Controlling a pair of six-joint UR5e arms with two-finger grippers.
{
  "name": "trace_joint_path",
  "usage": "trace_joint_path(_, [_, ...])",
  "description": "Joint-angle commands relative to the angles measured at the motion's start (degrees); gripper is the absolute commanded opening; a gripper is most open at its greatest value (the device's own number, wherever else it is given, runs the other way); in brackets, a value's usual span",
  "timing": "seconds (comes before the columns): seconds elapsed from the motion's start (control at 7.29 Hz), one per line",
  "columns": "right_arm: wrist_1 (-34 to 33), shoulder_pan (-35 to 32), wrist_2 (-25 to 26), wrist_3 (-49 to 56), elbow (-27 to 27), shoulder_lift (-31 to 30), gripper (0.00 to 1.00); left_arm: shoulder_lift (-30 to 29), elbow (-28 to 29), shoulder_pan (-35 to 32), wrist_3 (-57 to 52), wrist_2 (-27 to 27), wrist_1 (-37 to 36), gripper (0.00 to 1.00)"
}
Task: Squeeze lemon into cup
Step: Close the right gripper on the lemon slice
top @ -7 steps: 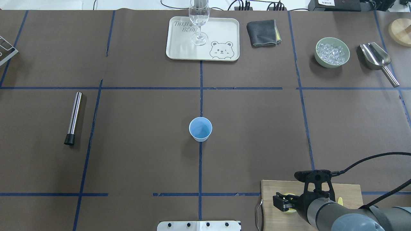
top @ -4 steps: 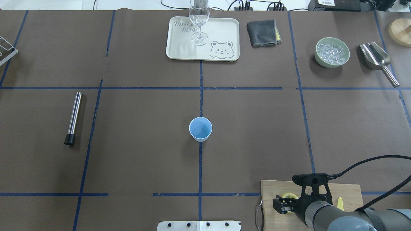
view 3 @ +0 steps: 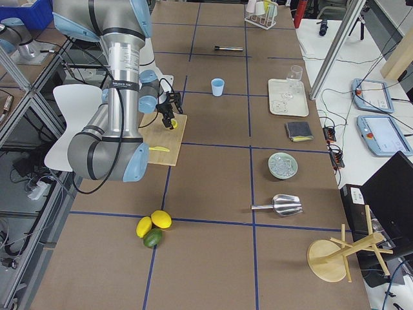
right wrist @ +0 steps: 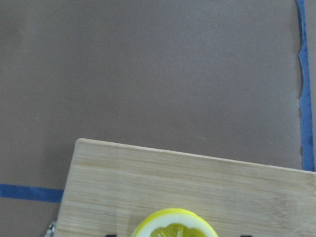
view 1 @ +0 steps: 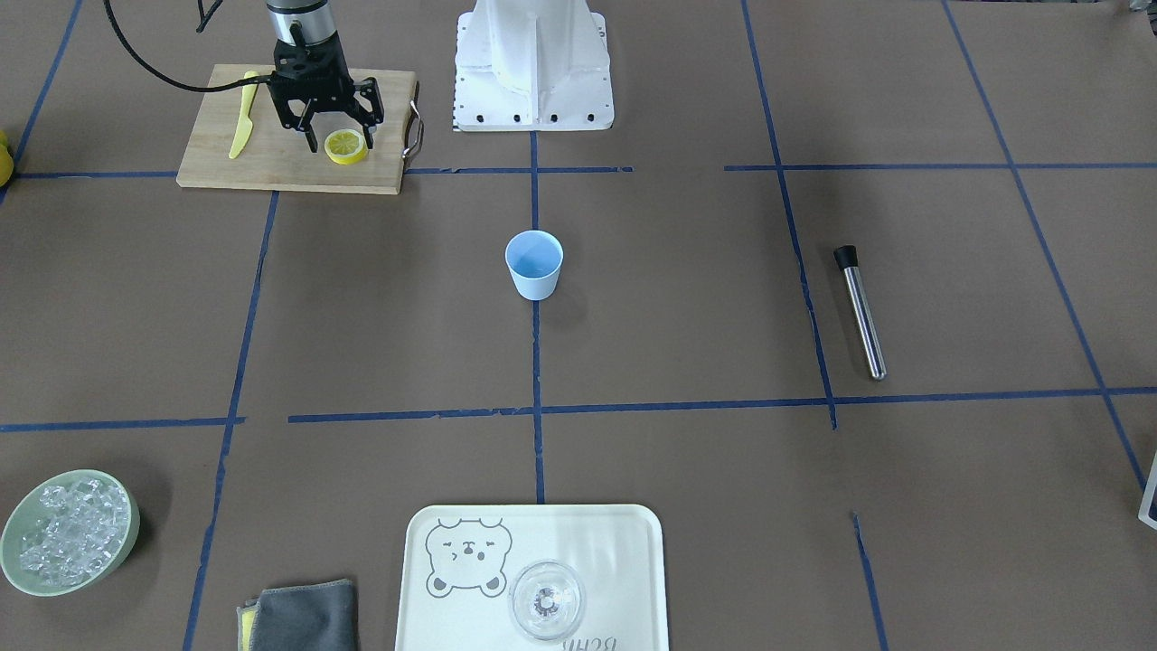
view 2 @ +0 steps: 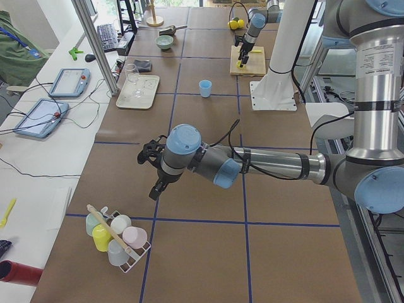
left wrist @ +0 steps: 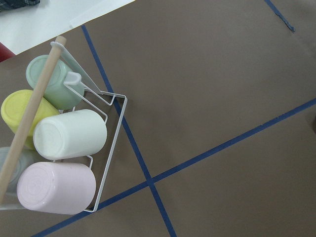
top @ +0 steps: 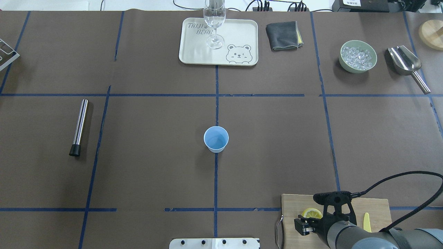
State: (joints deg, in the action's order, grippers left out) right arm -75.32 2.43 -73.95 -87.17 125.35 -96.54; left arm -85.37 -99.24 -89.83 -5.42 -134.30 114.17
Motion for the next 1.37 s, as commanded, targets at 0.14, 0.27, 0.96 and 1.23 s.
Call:
trace_joint_path(0.14, [0.0,0.6,0.1,0.0,-0.1,0.2,0.77,0.1,0.0,-0.1,0.0,0.1,0.0,1.00])
trace_joint_path(0.27, [0.0,0.6,0.3,0.1,0.0,0.2,0.69,0.2,0.0,-0.1,0.0,0.1,0.0,1.00])
trace_joint_path(0.96, [0.0,0.3,0.3,0.2,0.3,0.2,0.34,0.2,-0.1,-0.1,0.0,0.0,0.0,1.00])
trace_joint_path(1.23, [0.0,-0.1,0.3,0.2,0.8,0.2,0.29,0.2,-0.1,-0.1,0.0,0.0,0.0,1.00])
